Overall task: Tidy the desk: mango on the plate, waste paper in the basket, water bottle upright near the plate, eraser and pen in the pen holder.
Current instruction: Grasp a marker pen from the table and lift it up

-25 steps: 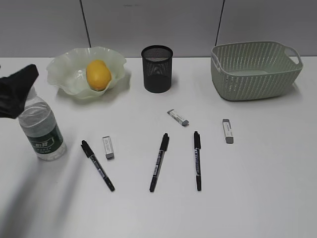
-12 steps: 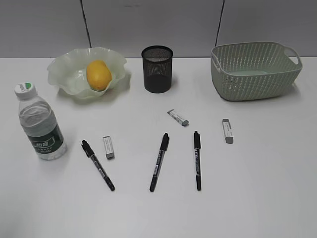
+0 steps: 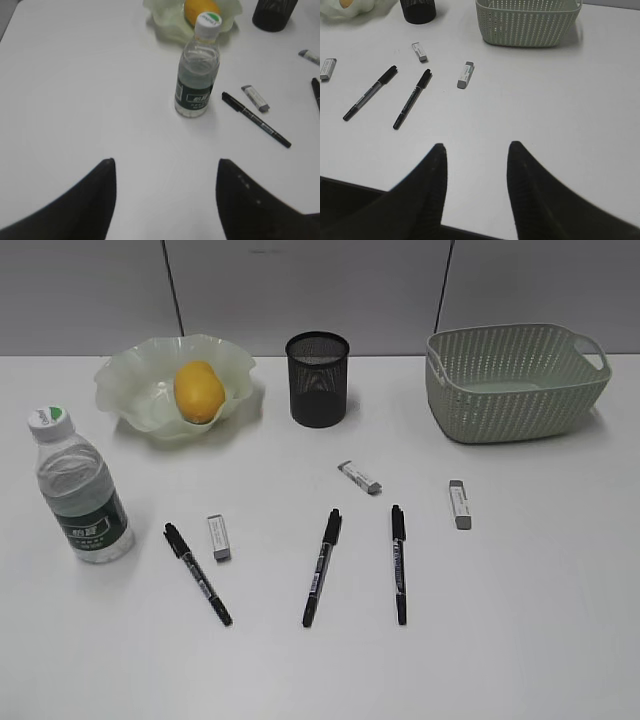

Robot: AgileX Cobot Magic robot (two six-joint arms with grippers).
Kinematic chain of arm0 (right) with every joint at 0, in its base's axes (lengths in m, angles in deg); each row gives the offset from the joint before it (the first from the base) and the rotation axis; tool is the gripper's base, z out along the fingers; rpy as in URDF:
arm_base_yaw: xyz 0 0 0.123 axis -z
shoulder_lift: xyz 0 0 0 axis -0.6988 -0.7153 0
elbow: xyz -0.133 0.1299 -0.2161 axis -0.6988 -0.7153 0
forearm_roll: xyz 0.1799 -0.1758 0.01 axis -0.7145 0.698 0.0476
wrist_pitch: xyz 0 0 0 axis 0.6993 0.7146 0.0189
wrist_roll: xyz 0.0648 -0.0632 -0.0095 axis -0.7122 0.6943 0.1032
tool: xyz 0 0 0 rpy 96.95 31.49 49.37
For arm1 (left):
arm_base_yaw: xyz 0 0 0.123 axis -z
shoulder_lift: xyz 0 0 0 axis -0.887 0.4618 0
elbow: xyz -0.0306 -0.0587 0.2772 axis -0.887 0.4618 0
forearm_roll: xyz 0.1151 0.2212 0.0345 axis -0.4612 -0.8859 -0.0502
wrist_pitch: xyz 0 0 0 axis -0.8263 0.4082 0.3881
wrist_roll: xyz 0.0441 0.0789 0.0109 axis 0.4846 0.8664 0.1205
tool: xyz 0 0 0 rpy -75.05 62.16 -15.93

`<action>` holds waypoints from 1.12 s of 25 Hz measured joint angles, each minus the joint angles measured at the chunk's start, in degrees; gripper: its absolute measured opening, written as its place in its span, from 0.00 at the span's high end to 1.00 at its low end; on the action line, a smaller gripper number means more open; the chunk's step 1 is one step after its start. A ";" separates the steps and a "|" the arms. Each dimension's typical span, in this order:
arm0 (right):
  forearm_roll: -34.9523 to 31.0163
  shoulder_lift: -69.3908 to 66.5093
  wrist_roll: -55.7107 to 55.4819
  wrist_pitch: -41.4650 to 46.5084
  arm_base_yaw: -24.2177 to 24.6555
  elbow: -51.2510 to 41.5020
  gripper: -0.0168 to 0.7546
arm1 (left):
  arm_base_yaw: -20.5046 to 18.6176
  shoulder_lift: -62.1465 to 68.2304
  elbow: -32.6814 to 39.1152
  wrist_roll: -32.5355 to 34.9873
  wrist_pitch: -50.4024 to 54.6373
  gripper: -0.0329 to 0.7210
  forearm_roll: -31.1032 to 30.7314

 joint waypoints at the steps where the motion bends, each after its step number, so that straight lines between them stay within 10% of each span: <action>1: 0.00 -0.86 0.00 -0.59 0.00 0.30 0.55 | 0.00 -0.98 0.18 0.19 -0.31 0.34 0.05; 15: -13.54 -58.25 6.72 -17.75 -2.11 8.51 0.55 | -3.62 -4.64 0.30 0.32 -1.13 0.34 0.87; 28: -1.89 -110.66 -16.66 -10.35 -24.40 45.83 0.50 | -7.06 -4.64 0.30 0.38 -1.20 0.34 1.06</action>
